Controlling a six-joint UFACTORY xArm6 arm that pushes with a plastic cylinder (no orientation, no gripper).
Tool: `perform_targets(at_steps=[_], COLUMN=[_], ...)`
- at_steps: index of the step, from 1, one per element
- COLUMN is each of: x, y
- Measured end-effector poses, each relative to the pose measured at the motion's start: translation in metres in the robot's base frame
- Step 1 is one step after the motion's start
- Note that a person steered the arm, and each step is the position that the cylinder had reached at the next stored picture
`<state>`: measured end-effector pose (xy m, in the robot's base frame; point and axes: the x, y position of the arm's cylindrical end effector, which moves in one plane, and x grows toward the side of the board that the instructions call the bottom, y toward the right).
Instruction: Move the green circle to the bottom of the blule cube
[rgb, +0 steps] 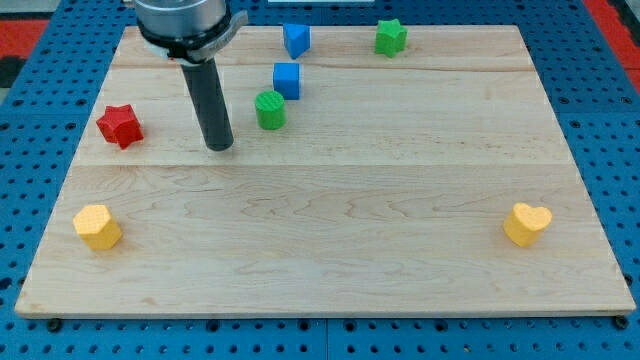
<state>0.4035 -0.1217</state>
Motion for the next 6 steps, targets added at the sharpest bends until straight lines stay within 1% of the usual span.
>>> perform_targets(at_steps=[1,2,3,5,6], x=[-0.017,-0.029,-0.036,-0.036,-0.019], y=[0.001,0.019,0.022,0.039,0.013])
